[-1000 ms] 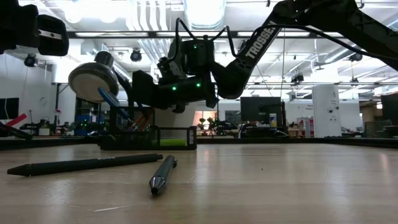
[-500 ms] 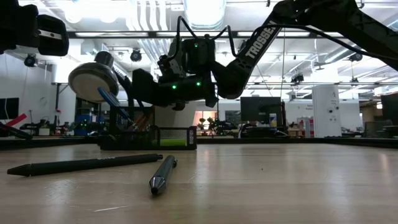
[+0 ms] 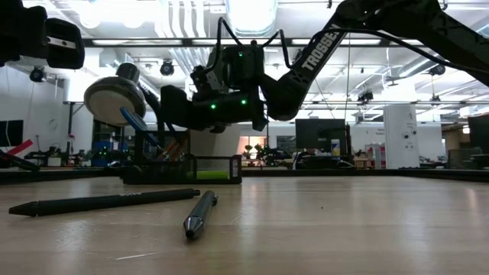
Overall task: Pick and place office supplies into organizer
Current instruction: Put the middle black pen into the black desk organizer, then put the right black pen into the black desk organizer
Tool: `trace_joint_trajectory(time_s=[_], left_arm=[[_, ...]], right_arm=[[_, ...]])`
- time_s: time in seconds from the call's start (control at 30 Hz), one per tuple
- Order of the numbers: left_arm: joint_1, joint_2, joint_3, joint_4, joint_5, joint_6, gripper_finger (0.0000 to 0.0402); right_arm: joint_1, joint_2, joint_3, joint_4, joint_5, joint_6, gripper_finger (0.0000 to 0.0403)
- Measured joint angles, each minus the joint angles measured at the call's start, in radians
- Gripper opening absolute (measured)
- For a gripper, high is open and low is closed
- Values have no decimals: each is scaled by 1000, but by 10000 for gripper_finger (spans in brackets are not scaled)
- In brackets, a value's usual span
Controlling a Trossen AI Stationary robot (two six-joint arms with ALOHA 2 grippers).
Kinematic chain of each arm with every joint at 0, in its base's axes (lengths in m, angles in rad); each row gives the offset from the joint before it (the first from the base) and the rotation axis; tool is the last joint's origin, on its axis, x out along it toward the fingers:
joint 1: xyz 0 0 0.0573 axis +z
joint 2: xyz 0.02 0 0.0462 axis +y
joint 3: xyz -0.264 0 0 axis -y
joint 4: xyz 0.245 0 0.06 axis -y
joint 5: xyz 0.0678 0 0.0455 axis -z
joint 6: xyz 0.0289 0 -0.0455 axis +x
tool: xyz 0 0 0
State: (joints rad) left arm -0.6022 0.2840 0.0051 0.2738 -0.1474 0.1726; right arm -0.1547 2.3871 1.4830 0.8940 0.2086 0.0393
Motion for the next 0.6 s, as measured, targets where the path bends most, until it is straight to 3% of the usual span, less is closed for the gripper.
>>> trace_joint_trajectory(time_s=[0.6], left_arm=[[0, 3, 0, 0, 0, 0, 59]], right_arm=[[0, -3, 0, 0, -27, 1, 81]])
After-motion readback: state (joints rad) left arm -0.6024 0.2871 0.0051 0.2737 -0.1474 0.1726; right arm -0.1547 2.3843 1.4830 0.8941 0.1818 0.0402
